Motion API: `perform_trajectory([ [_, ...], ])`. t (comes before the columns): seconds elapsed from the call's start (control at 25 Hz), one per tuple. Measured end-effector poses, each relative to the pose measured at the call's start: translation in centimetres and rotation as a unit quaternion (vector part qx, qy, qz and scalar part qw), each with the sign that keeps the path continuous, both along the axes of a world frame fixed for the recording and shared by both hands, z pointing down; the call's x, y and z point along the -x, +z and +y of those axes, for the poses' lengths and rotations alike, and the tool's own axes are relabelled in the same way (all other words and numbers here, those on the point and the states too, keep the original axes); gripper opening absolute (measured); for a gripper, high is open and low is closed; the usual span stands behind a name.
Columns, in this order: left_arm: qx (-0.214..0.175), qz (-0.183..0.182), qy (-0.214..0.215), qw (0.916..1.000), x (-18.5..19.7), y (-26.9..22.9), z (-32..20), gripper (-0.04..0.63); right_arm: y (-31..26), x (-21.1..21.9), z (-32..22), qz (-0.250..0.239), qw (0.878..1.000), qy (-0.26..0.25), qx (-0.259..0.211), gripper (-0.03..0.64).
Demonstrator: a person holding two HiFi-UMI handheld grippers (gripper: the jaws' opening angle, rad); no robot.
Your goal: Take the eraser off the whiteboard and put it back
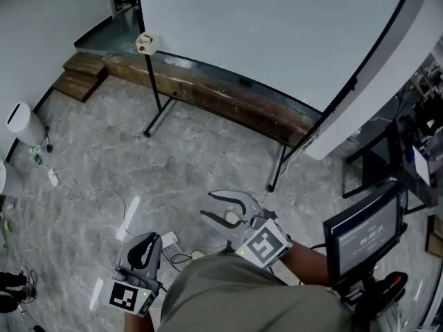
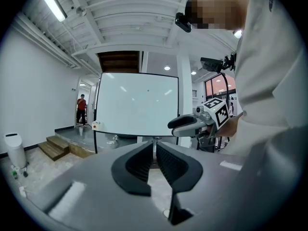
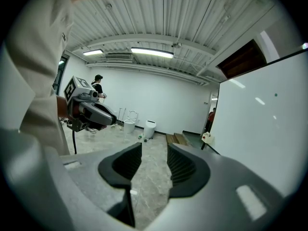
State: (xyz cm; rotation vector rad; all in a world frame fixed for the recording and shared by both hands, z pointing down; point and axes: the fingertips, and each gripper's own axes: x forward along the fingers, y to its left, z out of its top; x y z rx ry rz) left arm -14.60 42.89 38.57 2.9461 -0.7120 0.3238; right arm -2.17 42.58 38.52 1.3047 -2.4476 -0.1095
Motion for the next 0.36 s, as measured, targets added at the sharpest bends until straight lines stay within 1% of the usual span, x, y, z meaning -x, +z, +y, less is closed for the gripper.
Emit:
perform_trajectory([
  [0.16,-0.01,0.006,-0.01,0.9999,0.0,-0.3,-0.3,0.028,0.3,-0.1,0.3,-0.001,1.0,-0.001,-0.001,0.169],
  [0.36,0.003,0.009,-0.001,1.0,1.3,-0.4,-0.5,0.028,0.0,1.2,-0.1,-0.003,1.0,0.005,0.005,0.169],
])
